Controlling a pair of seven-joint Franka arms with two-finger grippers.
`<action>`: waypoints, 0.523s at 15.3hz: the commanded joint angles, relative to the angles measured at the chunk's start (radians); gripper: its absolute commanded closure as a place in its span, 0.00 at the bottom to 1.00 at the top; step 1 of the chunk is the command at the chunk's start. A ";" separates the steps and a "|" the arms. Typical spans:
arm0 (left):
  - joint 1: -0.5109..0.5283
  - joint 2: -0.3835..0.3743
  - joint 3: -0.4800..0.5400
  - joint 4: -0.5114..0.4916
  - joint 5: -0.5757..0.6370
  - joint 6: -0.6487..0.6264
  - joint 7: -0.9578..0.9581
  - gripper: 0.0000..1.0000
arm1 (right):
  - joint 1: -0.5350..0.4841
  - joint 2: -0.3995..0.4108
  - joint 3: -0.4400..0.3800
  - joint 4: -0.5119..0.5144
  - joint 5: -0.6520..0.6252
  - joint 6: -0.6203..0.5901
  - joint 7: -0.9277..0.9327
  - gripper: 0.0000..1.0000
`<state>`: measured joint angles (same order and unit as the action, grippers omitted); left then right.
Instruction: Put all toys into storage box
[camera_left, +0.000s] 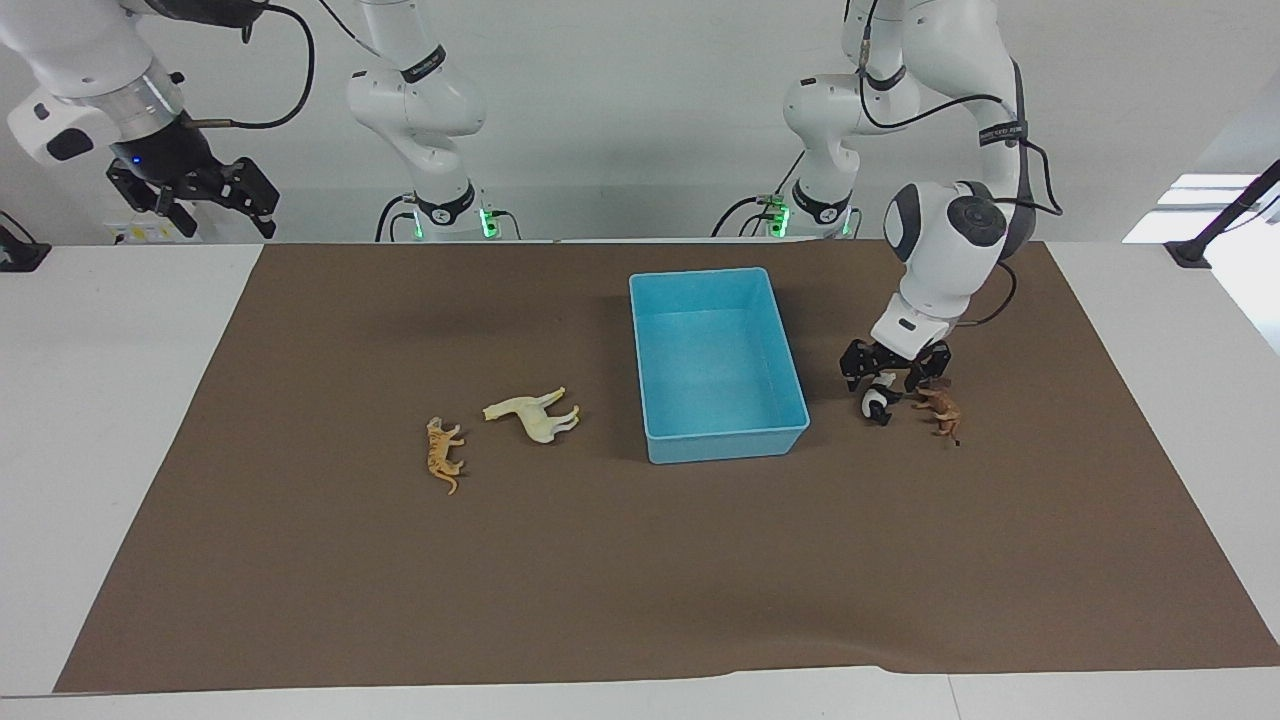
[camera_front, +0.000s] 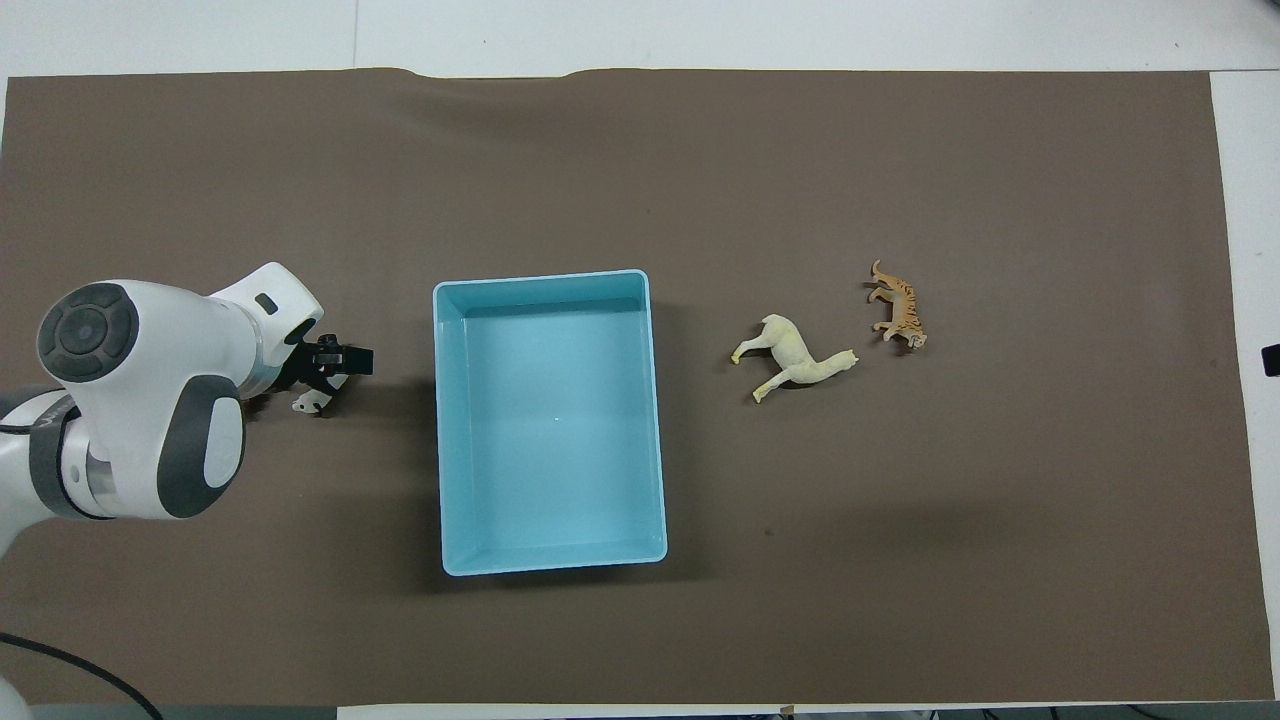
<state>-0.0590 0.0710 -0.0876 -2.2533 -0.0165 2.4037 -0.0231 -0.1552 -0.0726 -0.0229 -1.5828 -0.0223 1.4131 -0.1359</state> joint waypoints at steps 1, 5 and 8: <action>-0.008 0.039 0.011 0.011 0.049 0.073 0.011 0.00 | -0.003 -0.013 0.017 -0.010 -0.004 -0.006 0.012 0.00; -0.013 0.089 0.011 0.017 0.076 0.104 0.011 0.00 | 0.112 -0.035 0.043 -0.064 -0.004 0.035 0.033 0.00; -0.019 0.108 0.011 0.011 0.098 0.098 0.009 0.00 | 0.215 -0.058 0.044 -0.161 -0.004 0.140 0.195 0.00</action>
<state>-0.0611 0.1601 -0.0879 -2.2489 0.0588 2.4905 -0.0193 0.0102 -0.0858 0.0166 -1.6454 -0.0209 1.4768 -0.0172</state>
